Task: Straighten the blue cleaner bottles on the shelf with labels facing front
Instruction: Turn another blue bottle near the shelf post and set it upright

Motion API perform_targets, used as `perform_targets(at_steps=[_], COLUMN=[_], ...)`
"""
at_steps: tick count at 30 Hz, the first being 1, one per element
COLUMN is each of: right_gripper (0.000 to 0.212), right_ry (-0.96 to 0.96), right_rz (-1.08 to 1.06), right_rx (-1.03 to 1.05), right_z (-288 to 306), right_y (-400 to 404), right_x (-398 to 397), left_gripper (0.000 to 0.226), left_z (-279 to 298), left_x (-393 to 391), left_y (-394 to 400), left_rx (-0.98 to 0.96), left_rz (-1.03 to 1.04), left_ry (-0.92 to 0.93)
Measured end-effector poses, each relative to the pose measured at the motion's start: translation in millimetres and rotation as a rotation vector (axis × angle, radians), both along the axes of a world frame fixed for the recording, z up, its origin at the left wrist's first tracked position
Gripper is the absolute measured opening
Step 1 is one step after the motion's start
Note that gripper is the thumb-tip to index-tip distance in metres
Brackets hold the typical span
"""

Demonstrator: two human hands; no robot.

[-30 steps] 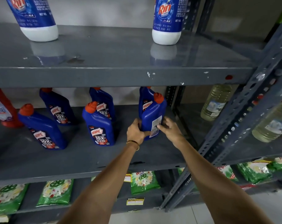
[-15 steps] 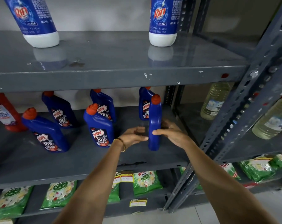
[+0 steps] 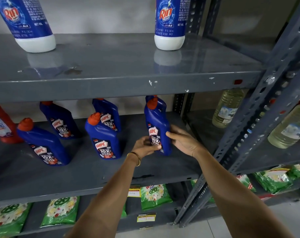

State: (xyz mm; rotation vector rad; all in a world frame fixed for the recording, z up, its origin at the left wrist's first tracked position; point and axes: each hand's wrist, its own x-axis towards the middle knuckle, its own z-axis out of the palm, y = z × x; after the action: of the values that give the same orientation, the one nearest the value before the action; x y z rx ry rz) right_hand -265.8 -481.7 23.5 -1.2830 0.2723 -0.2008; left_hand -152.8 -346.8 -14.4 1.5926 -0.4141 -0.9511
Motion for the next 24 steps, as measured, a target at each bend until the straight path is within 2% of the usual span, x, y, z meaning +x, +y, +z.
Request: perform_targets(at_steps=[4,7,10,14,20,24], right_gripper=[0.043,0.045,0.045,0.044,0.046,0.051], right_ry=[0.028,0.057,0.062,0.076,0.107,0.287], right_rz=[-0.142,-0.196,-0.238,-0.276,-0.302,-0.348], right_rx=[-0.018,-0.044,-0.045,-0.007,0.063,-0.122], right_z=[-3.2,-4.9,-4.8,-14.5,-25.8,-48.3], right_y=[-4.6,-4.9,-3.4,-9.9,-13.6,-8.1], right_x=[1.9,6.8,9.0,4.9,1.7,1.5], left_gripper=[0.067,0.065,0.067,0.056,0.048,0.050], left_z=[-1.9,0.6,1.1,0.1,-3.8,-6.5], left_x=[-15.1,-26.8,-28.4,-25.5,-20.7,-20.6], left_y=[-14.6,-20.3,-22.4,-18.6,-8.8,-2.0], left_rx=[0.164,0.207,0.250,0.282,0.267,0.179], left_rz=[0.278,0.400,0.392,0.314,0.256,0.248], left_ry=[-0.248,-0.328,-0.400,-0.497,-0.553,-0.455])
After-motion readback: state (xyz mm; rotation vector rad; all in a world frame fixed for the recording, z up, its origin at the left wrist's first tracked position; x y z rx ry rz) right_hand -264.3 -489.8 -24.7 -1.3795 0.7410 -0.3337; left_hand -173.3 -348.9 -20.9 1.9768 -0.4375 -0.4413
